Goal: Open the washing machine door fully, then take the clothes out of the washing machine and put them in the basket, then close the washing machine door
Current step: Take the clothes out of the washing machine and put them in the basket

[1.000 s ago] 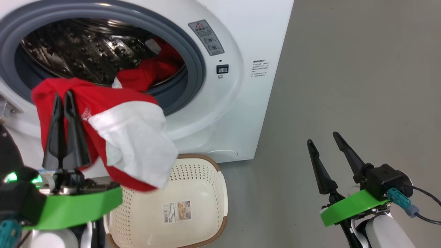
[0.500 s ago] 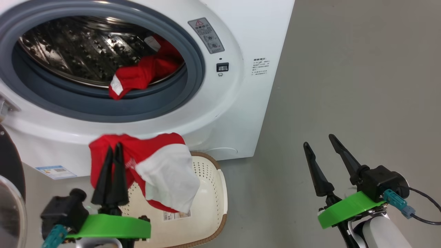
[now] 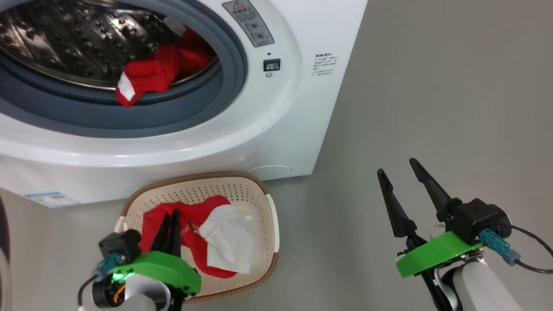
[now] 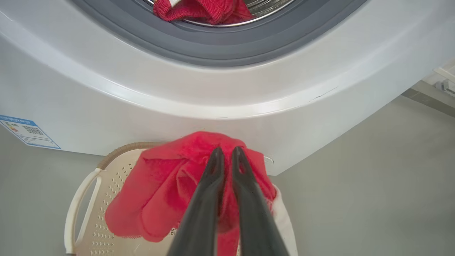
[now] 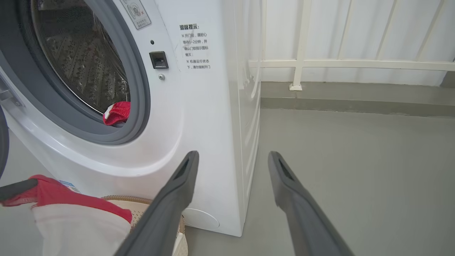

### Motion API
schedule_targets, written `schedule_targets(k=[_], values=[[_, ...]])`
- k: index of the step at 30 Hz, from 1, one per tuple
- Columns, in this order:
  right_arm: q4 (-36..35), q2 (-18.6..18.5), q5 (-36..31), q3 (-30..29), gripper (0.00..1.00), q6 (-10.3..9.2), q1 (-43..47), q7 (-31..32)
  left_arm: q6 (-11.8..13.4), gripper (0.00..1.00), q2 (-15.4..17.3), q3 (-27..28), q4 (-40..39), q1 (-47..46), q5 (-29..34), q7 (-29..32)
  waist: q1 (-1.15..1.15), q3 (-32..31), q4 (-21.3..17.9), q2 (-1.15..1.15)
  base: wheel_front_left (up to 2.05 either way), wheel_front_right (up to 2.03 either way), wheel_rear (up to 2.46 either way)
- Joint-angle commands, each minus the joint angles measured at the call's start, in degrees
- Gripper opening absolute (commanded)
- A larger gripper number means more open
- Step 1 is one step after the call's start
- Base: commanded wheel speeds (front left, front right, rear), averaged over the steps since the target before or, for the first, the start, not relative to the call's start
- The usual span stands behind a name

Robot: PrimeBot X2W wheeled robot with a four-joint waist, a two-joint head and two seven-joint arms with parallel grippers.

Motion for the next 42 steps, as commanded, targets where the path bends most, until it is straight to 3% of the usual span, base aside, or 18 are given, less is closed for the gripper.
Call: schedule_targets(k=[1, 15, 25, 26, 29, 30, 31, 42], values=[[-1.55, -0.42, 0.37, 1.80, 1.00, 0.36, -1.59, -0.37, -0.89, 0.00, 0.59, 0.84, 2.42, -2.42, 0.07, -0.64, 0.00, 1.90, -0.98, 0.00, 0.00, 0.00, 0.00], [-1.61, -0.12, 1.43, 2.70, 1.00, 0.36, -4.63, -0.37, -5.45, 0.00, 0.58, -1.03, 31.52, -16.97, -0.89, 0.56, 0.00, 8.75, -3.51, 0.00, 0.00, 0.00, 0.00], [-1.64, 0.16, 2.03, 2.82, 1.00, 0.36, -5.61, -0.37, -6.87, 0.00, 0.58, -1.27, 38.77, -20.38, -4.31, 5.23, 0.00, 10.86, -4.04, 0.00, 0.00, 0.00, 0.00], [-1.59, 0.19, 2.06, 2.76, 1.00, 0.36, -5.70, -0.37, -6.60, 0.05, 0.58, -1.35, 38.99, -20.56, -4.52, 5.41, 0.00, 10.97, -4.00, 0.00, 0.00, 0.00, 0.00], [-1.38, 0.26, 2.12, 2.57, 1.00, 0.36, -5.83, -0.37, -6.26, 0.42, 0.58, -1.79, 39.47, -20.73, -4.88, 5.68, 0.00, 10.90, -3.82, 0.00, 0.00, 0.00, 0.00], [-1.28, 0.28, 2.10, 2.49, 1.00, 0.36, -5.82, -0.37, -6.13, 0.85, 0.58, -2.01, 39.56, -20.76, -4.70, 5.17, 0.00, 10.73, -3.71, 0.00, 0.00, 0.00, 0.00], [-1.16, 0.29, 2.07, 2.42, 1.00, 0.36, -5.79, -0.37, -6.08, 1.00, 0.59, -2.16, 39.64, -20.77, -4.58, 4.58, 0.00, 10.50, -3.59, 0.00, 0.00, 0.00, 0.00], [-0.28, 0.45, 2.17, 2.22, 1.00, 0.36, -4.84, -0.37, -7.77, 1.00, 2.17, -1.84, 39.08, -19.78, -5.23, -1.05, 0.00, 5.75, -2.22, 0.00, 0.00, 0.00, 0.00]])
